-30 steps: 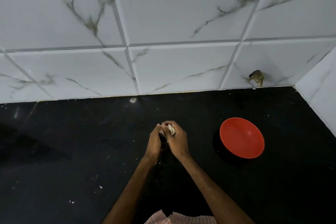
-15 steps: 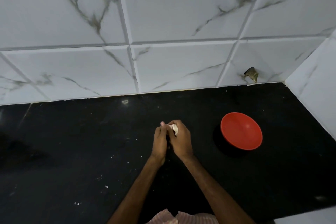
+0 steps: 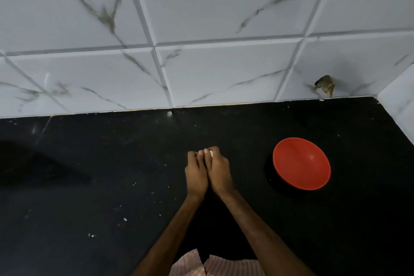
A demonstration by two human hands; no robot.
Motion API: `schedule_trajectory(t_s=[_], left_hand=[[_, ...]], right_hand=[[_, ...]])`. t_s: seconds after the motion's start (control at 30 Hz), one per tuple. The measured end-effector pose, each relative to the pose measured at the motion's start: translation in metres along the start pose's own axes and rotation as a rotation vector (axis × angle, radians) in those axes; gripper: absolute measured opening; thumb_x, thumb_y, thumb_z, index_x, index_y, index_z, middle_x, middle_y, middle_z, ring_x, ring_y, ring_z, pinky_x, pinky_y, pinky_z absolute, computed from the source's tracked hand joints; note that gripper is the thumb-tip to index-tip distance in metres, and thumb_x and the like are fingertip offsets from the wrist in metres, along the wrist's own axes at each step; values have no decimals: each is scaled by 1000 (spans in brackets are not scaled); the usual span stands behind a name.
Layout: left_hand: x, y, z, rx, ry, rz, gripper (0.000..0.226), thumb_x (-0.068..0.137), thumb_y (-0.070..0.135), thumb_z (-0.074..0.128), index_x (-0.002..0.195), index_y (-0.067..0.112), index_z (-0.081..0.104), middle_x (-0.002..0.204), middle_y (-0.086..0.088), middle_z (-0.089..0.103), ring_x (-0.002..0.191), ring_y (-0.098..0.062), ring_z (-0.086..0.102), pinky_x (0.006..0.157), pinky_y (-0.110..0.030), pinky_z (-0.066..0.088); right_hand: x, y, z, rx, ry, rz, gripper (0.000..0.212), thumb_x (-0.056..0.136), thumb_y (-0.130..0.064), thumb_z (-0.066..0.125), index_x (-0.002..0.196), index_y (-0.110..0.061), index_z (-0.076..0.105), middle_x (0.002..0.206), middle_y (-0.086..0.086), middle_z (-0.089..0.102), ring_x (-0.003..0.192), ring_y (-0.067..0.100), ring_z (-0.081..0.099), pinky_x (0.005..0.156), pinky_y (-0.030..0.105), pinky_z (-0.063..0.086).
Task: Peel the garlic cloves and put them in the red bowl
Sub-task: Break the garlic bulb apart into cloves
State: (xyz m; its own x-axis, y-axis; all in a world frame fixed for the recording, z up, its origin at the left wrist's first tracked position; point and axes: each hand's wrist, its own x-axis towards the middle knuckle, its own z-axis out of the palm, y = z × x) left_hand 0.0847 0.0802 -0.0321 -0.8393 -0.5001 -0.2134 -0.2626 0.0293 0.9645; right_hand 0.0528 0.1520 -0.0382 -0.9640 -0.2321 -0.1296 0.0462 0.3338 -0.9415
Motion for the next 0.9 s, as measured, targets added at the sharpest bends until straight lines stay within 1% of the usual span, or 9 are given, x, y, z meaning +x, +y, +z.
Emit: schedule_trajectory(t_s=[0.07, 0.17, 0.33, 0.4, 0.53, 0.6, 0.73, 0.8, 0.9], left_hand=[[-2, -1, 5, 66, 14, 20, 25, 108, 28, 44, 95, 10, 56, 78, 0, 68, 63, -5, 63, 58, -28, 55], [-8, -7, 10, 141, 24, 21, 20, 107, 23, 46, 94, 13, 57, 82, 2, 67, 69, -4, 64, 59, -20, 53], [-3, -14, 12, 124, 59, -63, 22, 108, 26, 43, 99, 11, 55, 87, 1, 66, 72, -5, 63, 58, -15, 49], [4, -16, 10, 80, 57, -109, 22, 109, 25, 42, 100, 9, 54, 88, -2, 64, 77, -12, 62, 60, -19, 50], [13, -16, 0, -91, 4, -151, 19, 107, 16, 43, 101, 4, 56, 96, -14, 66, 87, -25, 63, 77, -44, 54], [13, -16, -3, -88, -5, -134, 20, 108, 16, 41, 101, 5, 55, 94, -12, 66, 84, -23, 62, 75, -44, 53], [9, -11, -8, 11, 24, -32, 17, 109, 19, 40, 101, 8, 51, 85, -4, 63, 73, -15, 59, 62, -32, 50], [8, -10, -11, 26, 20, -5, 17, 109, 19, 41, 100, 9, 50, 85, -5, 65, 73, -15, 60, 62, -31, 50], [7, -10, -15, 14, -16, 2, 17, 109, 22, 40, 98, 14, 51, 88, -4, 66, 77, -14, 62, 65, -29, 52]], right_hand=[[-1, 9, -6, 20, 20, 22, 26, 110, -29, 40, 101, -16, 60, 90, -1, 70, 82, 5, 70, 67, 20, 57], [-2, 23, -12, 37, -8, 81, 25, 109, -33, 40, 109, -18, 61, 95, -3, 69, 84, 4, 68, 68, 19, 53], [0, 20, -6, 128, -24, 158, 24, 107, -38, 45, 114, -20, 59, 102, -5, 69, 92, 6, 68, 76, 22, 56], [3, 14, -2, 110, -46, 131, 25, 104, -42, 53, 115, -20, 56, 103, -2, 69, 92, 9, 68, 77, 23, 58], [6, 6, 3, 4, -39, 91, 30, 99, -43, 60, 116, -19, 55, 103, -1, 67, 90, 8, 66, 75, 23, 56], [6, 4, 5, -55, -35, 55, 29, 103, -41, 55, 119, -17, 55, 106, 1, 67, 93, 11, 66, 78, 27, 57], [1, 0, 11, -102, 22, 33, 31, 107, -36, 47, 122, -12, 57, 106, 6, 70, 95, 16, 68, 79, 31, 57], [0, 0, 12, -119, 59, 52, 29, 106, -35, 49, 119, -11, 60, 102, 6, 70, 91, 16, 68, 74, 26, 56], [0, -1, 14, -99, 110, 61, 24, 105, -31, 52, 113, -12, 63, 96, 0, 69, 83, 7, 65, 64, 10, 47]])
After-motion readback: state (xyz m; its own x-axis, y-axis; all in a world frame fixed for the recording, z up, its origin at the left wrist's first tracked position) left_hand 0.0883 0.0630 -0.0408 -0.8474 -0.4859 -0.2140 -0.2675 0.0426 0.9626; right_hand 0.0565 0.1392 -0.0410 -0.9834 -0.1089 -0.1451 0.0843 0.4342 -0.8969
